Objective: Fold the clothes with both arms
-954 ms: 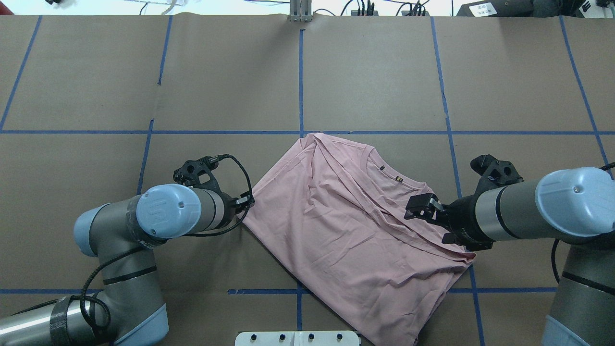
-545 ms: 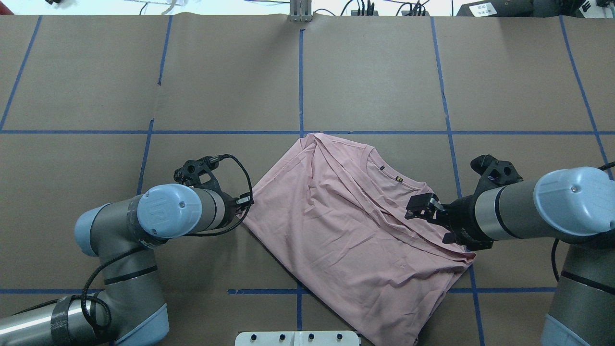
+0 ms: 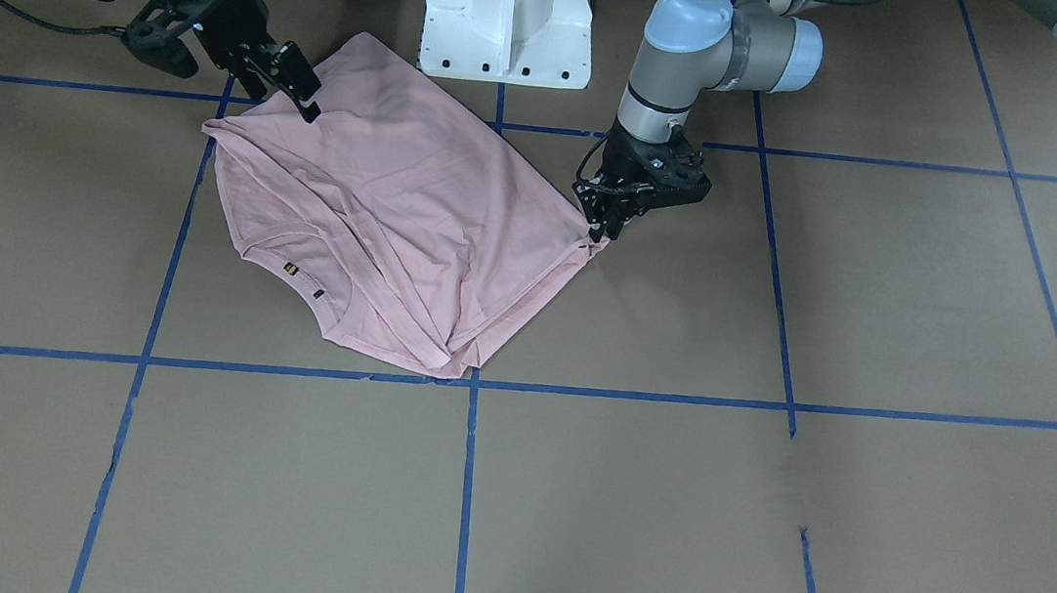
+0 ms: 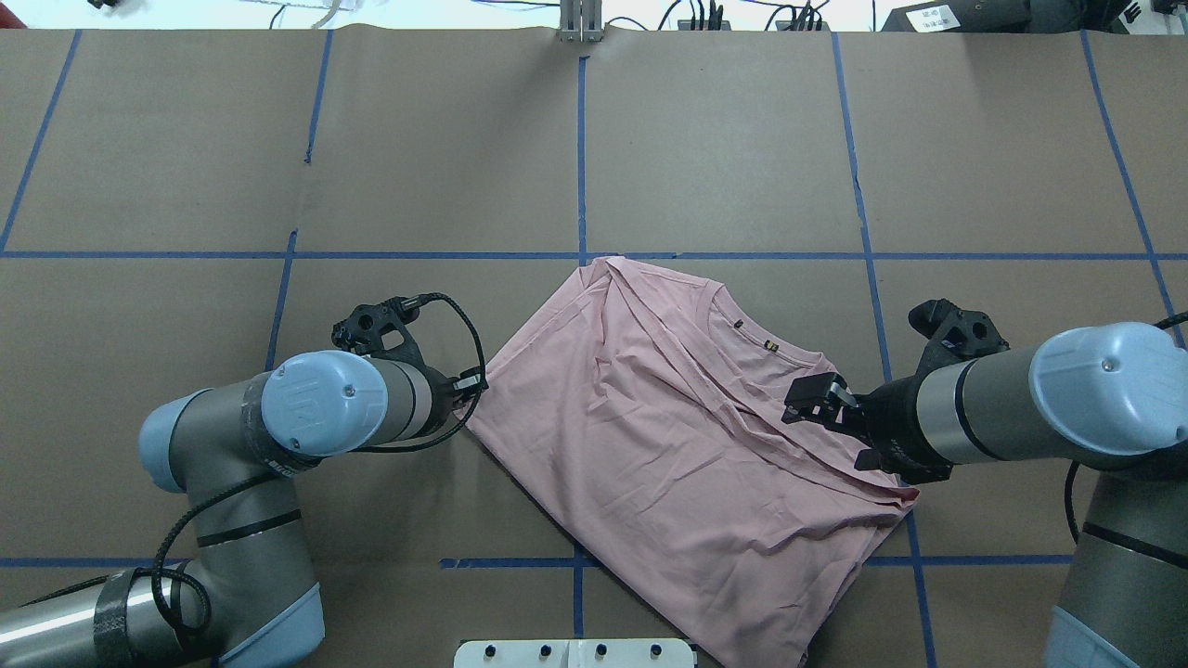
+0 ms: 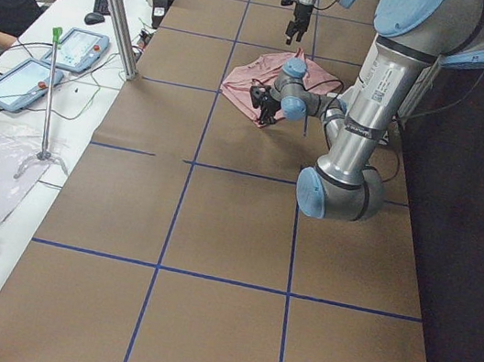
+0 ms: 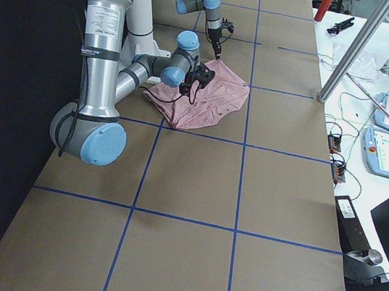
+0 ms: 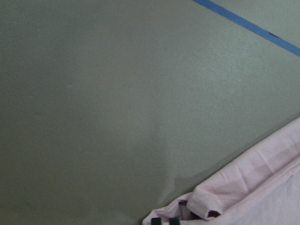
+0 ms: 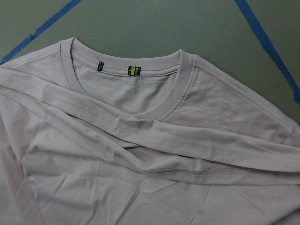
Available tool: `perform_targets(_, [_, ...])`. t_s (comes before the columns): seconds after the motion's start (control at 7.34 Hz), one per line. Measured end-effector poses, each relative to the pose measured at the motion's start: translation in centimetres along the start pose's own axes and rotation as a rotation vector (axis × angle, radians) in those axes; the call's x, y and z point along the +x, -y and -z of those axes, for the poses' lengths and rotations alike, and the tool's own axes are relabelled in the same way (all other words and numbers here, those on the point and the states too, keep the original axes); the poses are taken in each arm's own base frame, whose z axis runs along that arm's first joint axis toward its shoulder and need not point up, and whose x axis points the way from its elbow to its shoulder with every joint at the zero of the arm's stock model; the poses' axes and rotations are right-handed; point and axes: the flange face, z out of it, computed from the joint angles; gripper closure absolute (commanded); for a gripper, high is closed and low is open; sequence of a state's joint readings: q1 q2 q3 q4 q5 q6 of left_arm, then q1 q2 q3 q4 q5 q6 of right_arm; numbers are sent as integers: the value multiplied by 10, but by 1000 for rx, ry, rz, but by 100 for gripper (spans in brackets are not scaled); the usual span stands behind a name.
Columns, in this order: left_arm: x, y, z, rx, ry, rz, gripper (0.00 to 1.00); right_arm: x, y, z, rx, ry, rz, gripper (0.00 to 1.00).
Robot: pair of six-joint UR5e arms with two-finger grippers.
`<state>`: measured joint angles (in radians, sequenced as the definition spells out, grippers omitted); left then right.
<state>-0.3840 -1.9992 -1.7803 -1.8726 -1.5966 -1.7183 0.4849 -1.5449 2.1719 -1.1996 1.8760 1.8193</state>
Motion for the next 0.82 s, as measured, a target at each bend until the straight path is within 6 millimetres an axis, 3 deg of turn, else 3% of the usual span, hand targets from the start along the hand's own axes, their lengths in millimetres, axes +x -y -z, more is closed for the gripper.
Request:
perform_targets(0.54, [2,-1,-6,1,6,-1,46,1,1,-3,3,-7,-2,0])
perform_targets(0.68, [5,-2,-10,1,10,-2,56,2,2,-4,4,-8,-2,0])
perform_targets(0.82, [8,-2,-16,1,16,-1,100,2,2,-5,5,-10,-3,0])
